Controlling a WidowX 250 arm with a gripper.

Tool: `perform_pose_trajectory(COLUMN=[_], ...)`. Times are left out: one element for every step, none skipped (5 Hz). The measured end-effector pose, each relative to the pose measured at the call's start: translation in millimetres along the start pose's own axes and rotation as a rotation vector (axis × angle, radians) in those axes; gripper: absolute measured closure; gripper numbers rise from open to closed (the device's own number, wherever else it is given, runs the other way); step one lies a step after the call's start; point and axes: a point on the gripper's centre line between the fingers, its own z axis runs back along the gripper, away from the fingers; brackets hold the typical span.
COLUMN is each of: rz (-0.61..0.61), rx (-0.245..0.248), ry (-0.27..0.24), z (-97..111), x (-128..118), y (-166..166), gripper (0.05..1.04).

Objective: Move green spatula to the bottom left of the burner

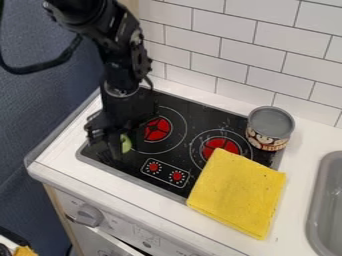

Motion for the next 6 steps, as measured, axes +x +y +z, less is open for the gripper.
perform_pose_trajectory(rz=[0.0, -0.023, -0.04, -0.046, -0.031, -0.045], rx=[0.046, 0.06, 0.07, 0.079, 0.092, 0.103], ry=[0.023, 0.039, 0.054, 0.08, 0.086, 0.083], z=[-12.8, -20.2, -22.1, -21.8, -21.1, -20.3], x=[-0.2, -1.7, -2.4, -4.3, -5.2, -4.1], y=[-1.0, -4.4, -5.3, -5.8, -4.5, -2.6], gripper=[0.672, 0.672, 0.594, 0.276, 0.071, 0.073])
